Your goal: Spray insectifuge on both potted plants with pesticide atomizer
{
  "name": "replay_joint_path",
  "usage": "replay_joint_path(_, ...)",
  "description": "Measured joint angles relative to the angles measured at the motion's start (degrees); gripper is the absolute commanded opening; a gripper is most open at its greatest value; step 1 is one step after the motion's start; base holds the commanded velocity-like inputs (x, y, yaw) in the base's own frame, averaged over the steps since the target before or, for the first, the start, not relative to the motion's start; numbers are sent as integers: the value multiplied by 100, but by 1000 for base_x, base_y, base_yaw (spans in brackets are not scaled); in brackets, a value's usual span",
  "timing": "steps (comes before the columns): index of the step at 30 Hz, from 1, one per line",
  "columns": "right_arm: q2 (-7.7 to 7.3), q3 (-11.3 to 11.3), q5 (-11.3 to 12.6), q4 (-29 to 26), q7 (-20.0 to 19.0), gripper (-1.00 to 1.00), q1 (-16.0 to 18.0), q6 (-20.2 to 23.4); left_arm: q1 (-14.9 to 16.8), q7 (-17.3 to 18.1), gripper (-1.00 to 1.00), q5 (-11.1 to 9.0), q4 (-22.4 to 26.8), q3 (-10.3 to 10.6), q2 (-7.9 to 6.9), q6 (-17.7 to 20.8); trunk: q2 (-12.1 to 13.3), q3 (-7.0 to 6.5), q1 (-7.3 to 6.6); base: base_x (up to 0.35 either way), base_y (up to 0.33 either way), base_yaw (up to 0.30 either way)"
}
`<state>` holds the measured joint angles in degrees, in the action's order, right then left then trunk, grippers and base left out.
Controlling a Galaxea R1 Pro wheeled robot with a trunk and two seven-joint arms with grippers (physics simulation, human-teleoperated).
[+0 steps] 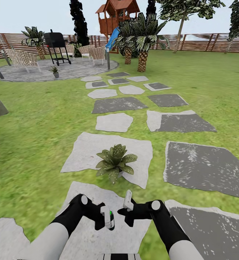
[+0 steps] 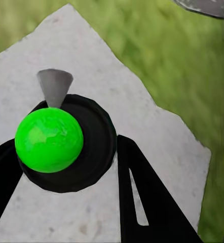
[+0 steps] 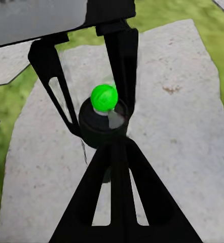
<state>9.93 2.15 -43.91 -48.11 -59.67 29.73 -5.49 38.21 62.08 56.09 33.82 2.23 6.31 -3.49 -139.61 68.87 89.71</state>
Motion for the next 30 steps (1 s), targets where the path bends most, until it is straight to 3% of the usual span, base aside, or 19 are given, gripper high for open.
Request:
replay_joint_path(4,0,0,-1,0,0,-100,1,0,0,-8,-100,-17,-128,199,18,-10,0,0,0,0,0,0)
replay_joint_path(15,0,0,-5,0,0,-100,2,0,1,-25,-100,-40,-138,203,35,6,0,0,0,0,0,0)
replay_joint_path(20,0,0,-4,1,0,-100,-2,0,1,-18,-100,-354,-139,195,22,-7,0,0,0,0,0,0)
replay_joint_path(30,0,0,-6,0,2,-100,3,0,1,-26,-100,-428,-138,210,66,11,0,0,0,0,0,0)
